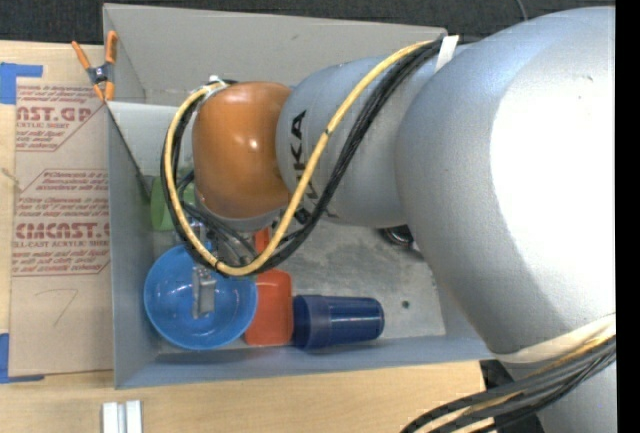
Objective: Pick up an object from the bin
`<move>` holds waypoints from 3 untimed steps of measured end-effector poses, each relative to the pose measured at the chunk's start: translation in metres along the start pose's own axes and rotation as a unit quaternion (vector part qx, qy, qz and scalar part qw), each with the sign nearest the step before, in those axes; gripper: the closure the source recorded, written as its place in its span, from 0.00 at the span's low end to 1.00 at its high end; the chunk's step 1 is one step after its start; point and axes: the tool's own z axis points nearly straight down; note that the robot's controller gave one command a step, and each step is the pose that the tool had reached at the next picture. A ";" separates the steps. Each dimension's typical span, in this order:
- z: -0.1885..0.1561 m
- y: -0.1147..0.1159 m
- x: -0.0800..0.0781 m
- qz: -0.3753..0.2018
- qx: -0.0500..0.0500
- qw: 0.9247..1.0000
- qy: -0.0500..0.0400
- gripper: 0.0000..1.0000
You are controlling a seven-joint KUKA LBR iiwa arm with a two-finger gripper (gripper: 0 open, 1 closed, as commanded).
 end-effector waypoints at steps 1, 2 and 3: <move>0.052 -0.022 0.009 -0.225 0.005 0.974 -0.009 0.00; 0.050 0.005 -0.003 -0.220 -0.001 0.975 -0.006 1.00; 0.050 0.005 -0.003 -0.220 -0.001 0.975 -0.006 1.00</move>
Offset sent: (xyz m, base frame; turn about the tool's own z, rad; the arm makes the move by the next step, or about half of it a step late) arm 0.0013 0.0040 -0.0520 -0.4449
